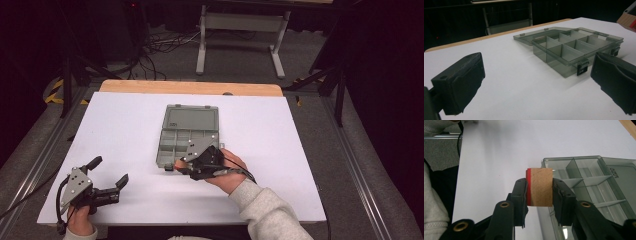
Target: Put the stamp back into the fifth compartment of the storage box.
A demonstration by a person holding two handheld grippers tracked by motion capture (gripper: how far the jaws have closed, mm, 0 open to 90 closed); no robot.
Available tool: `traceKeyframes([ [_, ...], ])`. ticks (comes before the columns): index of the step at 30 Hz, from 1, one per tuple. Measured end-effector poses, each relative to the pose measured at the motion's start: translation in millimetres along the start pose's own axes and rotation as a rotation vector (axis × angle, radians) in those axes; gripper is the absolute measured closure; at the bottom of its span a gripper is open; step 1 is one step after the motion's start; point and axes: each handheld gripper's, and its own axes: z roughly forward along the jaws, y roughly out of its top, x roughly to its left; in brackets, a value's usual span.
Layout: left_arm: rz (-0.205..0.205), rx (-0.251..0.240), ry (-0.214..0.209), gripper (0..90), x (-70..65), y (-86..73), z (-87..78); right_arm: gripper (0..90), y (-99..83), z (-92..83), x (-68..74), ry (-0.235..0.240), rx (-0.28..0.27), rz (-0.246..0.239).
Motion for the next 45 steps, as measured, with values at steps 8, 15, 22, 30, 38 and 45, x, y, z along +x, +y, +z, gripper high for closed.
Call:
traceKeyframes([
  [8, -0.001, 0.000, 0.000, 0.2, 0.3, 0.0, -0.1, 66.2, 7.3, 5.9, -6.8, -0.006, 0.005, -0.003],
  [15, 0.000, -0.004, 0.000, 0.2, 0.5, 0.1, -0.3, 66.1, 15.4, 9.4, -10.0, -0.006, 0.013, -0.015],
  [22, 0.000, -0.004, -0.001, 0.2, 0.7, 0.1, -0.2, 66.1, 18.3, 14.7, -16.1, -0.006, 0.014, -0.012],
  [30, -0.001, -0.005, -0.003, 0.2, 1.0, 0.0, -0.1, 66.1, 22.6, 23.1, -22.2, -0.002, 0.027, -0.012],
  [38, -0.001, -0.007, -0.003, 0.2, 1.3, 0.0, -0.2, 66.1, 24.5, 30.1, -29.5, -0.002, 0.033, -0.004],
  [45, -0.003, -0.007, -0.003, 0.2, 1.4, 0.0, -0.2, 66.1, 26.9, 38.0, -34.1, -0.002, 0.033, 0.001],
])
